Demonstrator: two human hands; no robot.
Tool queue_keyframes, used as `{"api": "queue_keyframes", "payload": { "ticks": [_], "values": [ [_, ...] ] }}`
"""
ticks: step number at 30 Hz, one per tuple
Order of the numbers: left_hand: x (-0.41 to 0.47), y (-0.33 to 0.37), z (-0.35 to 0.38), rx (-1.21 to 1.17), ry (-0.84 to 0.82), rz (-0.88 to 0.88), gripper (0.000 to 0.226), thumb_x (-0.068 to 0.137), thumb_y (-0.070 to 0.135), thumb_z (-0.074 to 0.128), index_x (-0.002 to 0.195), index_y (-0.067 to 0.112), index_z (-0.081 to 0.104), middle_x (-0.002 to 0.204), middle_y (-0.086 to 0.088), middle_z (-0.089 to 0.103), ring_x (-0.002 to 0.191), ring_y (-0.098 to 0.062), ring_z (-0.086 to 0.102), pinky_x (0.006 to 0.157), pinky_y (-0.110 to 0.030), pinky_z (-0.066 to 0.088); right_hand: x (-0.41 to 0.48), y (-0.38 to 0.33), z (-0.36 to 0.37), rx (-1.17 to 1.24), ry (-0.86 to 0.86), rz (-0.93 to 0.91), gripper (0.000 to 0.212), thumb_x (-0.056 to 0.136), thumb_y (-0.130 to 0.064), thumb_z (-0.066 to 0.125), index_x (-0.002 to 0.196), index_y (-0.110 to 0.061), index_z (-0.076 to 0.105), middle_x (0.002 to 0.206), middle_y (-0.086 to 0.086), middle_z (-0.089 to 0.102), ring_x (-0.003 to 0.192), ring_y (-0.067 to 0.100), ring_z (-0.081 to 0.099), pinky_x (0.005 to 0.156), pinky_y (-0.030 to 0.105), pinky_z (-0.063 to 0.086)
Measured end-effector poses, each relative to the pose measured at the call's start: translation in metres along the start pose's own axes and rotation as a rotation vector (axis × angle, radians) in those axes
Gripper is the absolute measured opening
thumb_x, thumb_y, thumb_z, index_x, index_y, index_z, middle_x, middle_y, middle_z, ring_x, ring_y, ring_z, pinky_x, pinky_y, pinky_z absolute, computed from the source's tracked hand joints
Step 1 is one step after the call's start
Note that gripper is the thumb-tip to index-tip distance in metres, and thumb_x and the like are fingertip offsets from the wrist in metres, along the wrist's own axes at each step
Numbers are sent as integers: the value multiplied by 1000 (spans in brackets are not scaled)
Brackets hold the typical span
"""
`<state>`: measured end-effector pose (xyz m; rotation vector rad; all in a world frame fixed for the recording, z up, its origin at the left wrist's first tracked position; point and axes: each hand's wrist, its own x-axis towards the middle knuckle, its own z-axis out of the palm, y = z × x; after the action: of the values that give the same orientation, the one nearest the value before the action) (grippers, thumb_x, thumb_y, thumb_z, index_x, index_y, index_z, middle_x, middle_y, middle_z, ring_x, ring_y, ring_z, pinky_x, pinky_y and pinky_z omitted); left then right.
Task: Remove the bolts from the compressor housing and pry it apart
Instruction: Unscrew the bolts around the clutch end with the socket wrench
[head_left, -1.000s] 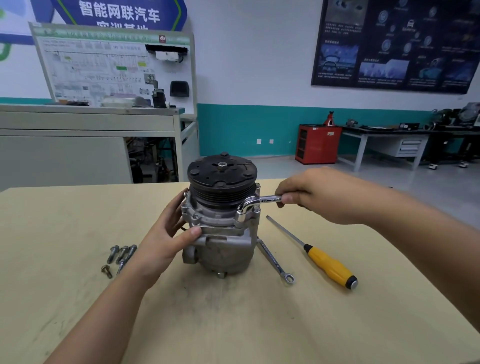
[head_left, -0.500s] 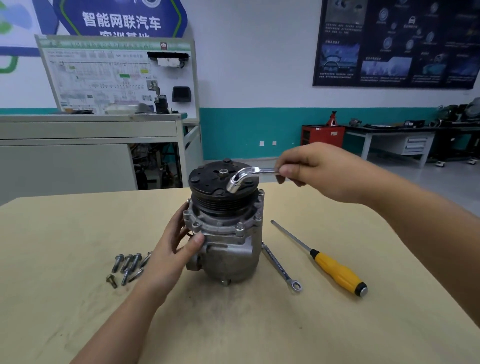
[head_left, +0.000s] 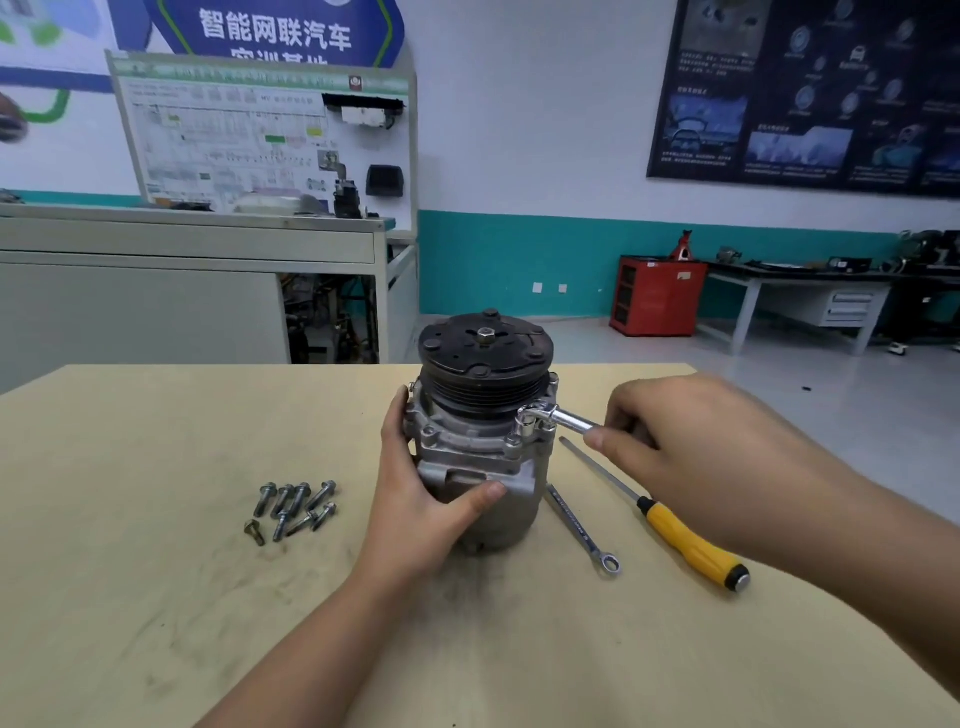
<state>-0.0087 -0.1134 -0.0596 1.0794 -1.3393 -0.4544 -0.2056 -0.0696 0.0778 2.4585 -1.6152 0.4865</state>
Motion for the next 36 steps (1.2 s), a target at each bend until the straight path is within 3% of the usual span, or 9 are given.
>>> {"api": "queue_keyframes", "payload": {
  "ticks": [5, 11, 17, 24, 28, 31, 33, 36],
  "values": [
    [1, 1, 0, 22, -12, 16, 100, 48, 65, 77, 120, 78, 8, 144, 21, 36, 133, 3, 36, 106, -19, 32, -1, -11, 1, -25, -24, 8, 32, 97, -47, 35, 89, -23, 54, 79, -2, 55, 75, 18, 53, 56, 29, 38],
    [1, -2, -2, 38, -16, 21, 101, 54, 56, 80, 120, 78, 7, 139, 32, 33, 131, 7, 35, 101, -12, 30, -4, -25, -5, -153, -64, 24, 30, 99, -44, 30, 84, -26, 47, 71, -4, 42, 74, 22, 48, 46, 25, 23],
    [0, -2, -2, 44, -16, 21, 101, 56, 53, 80, 121, 77, 7, 141, 28, 34, 131, 7, 34, 99, -8, 29, -11, -39, -2, -334, -35, 25, 40, 97, -27, 44, 63, -23, 22, 64, -5, 31, 50, 11, 26, 44, 26, 14],
    [1, -1, -1, 43, -22, 27, 101, 55, 54, 80, 119, 79, 6, 138, 34, 30, 132, 4, 34, 106, -20, 31, -13, -47, 2, -380, -50, 14, 42, 97, -23, 43, 62, -22, 19, 62, -4, 29, 48, 12, 24, 43, 26, 15],
    [1, -1, -3, 59, -23, 22, 100, 55, 61, 79, 120, 78, 5, 142, 23, 34, 132, 6, 33, 103, -14, 29, -12, -39, 1, -382, -55, 19, 41, 97, -26, 44, 63, -22, 21, 63, -4, 29, 49, 12, 24, 44, 26, 14],
    [0, -2, -4, 49, -27, 16, 93, 58, 67, 75, 119, 79, 5, 145, 18, 35, 132, 3, 34, 106, -20, 31, -7, -28, 0, -344, -55, -15, 31, 99, -32, 40, 70, -22, 36, 65, -5, 32, 54, 16, 34, 44, 26, 17],
    [1, -4, -4, 27, -26, 21, 85, 69, 56, 73, 118, 79, 8, 145, 17, 36, 133, 3, 35, 111, -27, 33, -3, -18, 1, -300, -78, -30, 26, 100, -41, 32, 90, -26, 51, 70, -5, 39, 69, 21, 46, 47, 25, 25],
    [1, -4, -3, 11, -24, 14, 75, 73, 54, 65, 121, 73, 12, 143, 17, 38, 131, 5, 37, 111, -29, 33, 4, -5, 0, -217, -146, -20, 35, 99, -47, 29, 108, -27, 57, 91, -2, 59, 86, 22, 56, 68, 34, 47]
  ]
}}
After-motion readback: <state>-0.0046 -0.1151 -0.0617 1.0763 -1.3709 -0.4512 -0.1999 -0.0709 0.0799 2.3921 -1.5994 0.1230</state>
